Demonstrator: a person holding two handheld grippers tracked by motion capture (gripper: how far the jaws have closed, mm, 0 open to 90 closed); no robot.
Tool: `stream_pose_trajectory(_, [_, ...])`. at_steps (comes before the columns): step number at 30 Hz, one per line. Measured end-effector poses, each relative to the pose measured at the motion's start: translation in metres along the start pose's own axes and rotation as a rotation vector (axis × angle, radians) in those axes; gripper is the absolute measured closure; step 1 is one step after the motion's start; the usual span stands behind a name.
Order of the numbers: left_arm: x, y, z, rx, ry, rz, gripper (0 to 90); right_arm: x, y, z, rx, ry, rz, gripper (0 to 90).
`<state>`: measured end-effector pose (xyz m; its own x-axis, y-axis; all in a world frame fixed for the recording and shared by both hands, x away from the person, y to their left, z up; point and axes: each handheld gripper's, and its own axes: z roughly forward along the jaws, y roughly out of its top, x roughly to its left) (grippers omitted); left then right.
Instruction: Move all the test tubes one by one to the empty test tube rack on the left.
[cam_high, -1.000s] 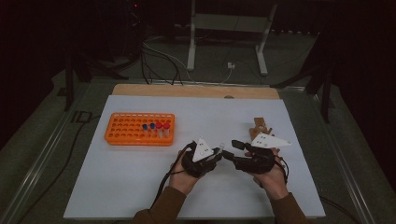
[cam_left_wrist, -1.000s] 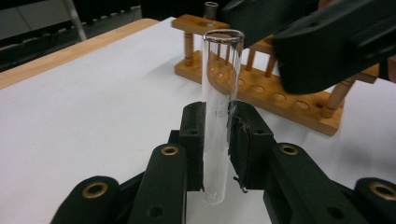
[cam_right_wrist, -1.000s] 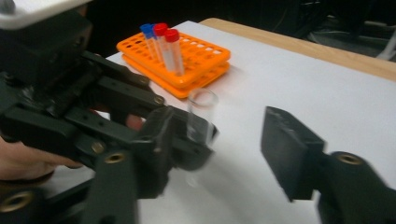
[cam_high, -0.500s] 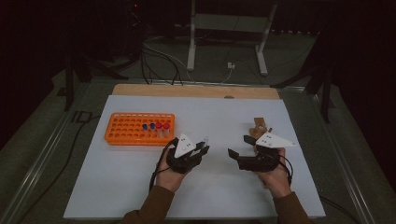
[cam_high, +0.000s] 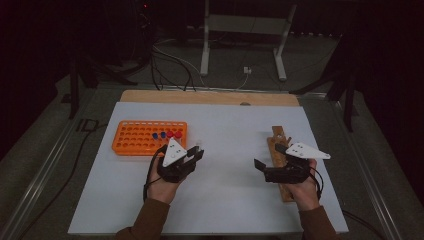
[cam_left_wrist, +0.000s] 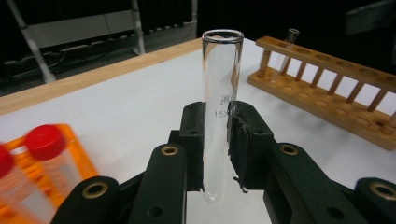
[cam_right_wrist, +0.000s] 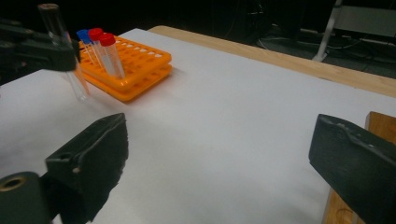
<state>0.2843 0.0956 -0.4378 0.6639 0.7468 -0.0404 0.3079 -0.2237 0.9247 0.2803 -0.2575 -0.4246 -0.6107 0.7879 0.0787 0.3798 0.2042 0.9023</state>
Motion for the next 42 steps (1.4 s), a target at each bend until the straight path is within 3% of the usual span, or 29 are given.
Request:
stream_pose_trajectory(12, [0.029, -0.008, -0.031, -0.028, 0.06, -0.057, 76.2, -0.003, 0.0, -0.004, -0.011, -0.012, 0.014, 2.1])
stream_pose_trajectory(25, [0.055, -0.02, -0.055, -0.049, 0.175, -0.093, 76.3, -0.006, 0.0, -0.008, -0.04, -0.037, 0.042, 0.4])
stream_pose_trajectory(33, [0.079, -0.024, -0.06, -0.071, 0.255, -0.147, 76.2, -0.005, 0.001, -0.009, -0.046, -0.041, 0.041, 0.4])
stream_pose_trajectory(42, [0.101, -0.03, -0.049, -0.04, 0.33, -0.159, 76.3, -0.004, 0.0, -0.007, -0.048, -0.039, 0.045, 0.4])
